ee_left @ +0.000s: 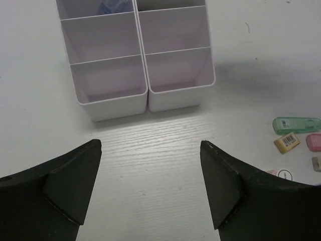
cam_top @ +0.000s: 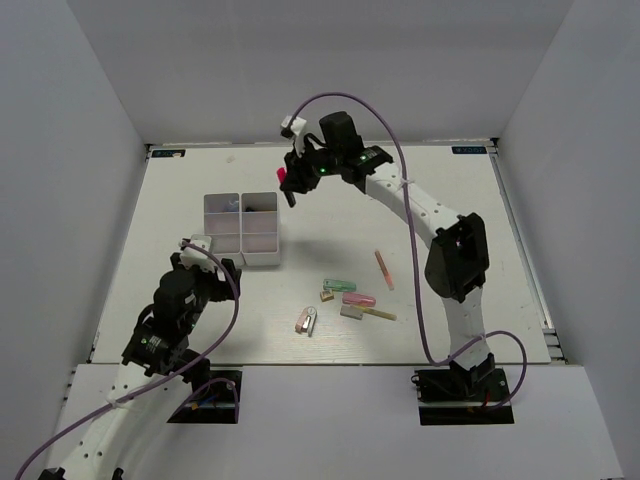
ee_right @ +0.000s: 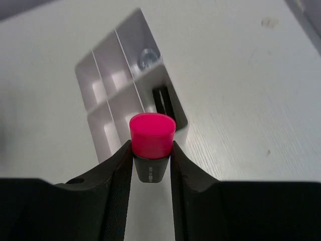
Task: Sort the stationery into containers
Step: Place the stationery into the container, then grab a piece of stationery with the left arm
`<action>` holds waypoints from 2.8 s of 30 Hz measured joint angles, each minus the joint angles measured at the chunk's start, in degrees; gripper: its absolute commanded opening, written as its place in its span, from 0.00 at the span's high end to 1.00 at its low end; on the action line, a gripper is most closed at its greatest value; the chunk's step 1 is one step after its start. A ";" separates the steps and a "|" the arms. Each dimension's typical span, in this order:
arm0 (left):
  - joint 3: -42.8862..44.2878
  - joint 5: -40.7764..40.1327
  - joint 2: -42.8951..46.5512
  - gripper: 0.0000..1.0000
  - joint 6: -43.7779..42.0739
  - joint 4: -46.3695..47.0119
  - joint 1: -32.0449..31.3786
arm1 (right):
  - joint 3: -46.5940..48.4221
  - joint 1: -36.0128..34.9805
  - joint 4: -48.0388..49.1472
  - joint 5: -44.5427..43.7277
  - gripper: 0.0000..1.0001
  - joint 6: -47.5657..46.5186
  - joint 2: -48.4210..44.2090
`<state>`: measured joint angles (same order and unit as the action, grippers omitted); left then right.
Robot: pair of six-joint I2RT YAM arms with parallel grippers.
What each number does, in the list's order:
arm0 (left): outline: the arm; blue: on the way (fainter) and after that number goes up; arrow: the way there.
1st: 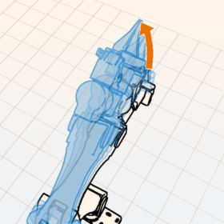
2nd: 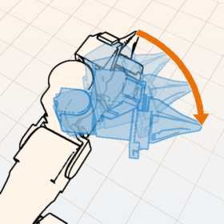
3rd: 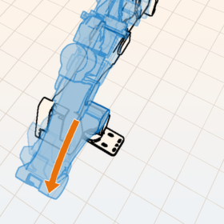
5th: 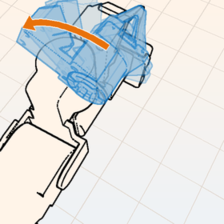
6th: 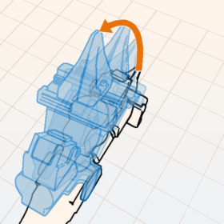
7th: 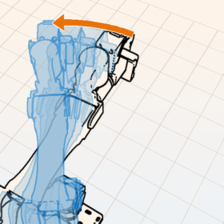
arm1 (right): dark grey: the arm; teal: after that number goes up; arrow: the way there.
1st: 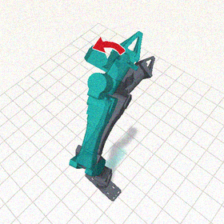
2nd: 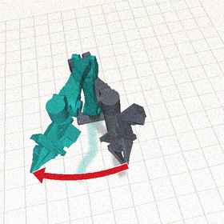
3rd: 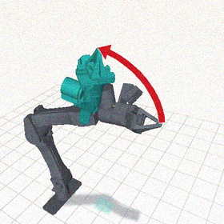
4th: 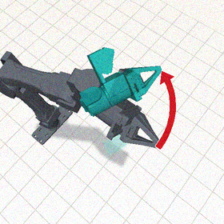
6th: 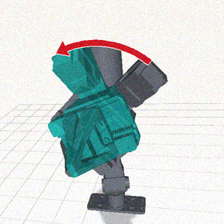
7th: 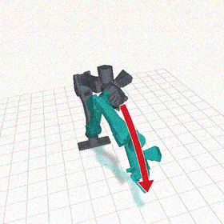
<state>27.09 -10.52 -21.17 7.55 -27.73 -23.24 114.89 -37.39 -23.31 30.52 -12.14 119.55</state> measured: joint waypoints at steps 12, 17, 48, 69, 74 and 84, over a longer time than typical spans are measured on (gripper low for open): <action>-0.07 -2.21 0.04 0.11 -0.02 0.00 0.00 | 7.69 -2.93 25.53 6.95 1.00 12.87 11.91; -0.07 -2.21 0.04 0.11 -0.02 0.09 0.00 | 7.82 -3.04 26.56 8.33 1.00 13.20 16.06; -0.07 -2.19 0.07 0.11 -0.02 0.35 0.00 | -2.99 -3.61 30.40 8.63 0.42 2.97 12.26; 9.22 20.85 -27.06 0.09 5.55 -2.21 -4.39 | -4.11 1.36 -15.89 -12.85 1.00 3.50 -10.38; 18.01 15.65 -36.76 0.05 9.51 -6.64 -20.96 | -11.10 8.17 -30.77 -15.50 0.24 3.78 -13.60; 22.62 1.20 -54.64 0.02 14.01 -10.10 -36.81 | -46.05 14.78 -29.97 -11.87 0.10 4.63 -32.37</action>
<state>49.71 -9.32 -75.81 21.56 -37.82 -60.05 68.84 -22.61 -53.28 18.65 -7.51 87.18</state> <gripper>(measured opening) 0.972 0.904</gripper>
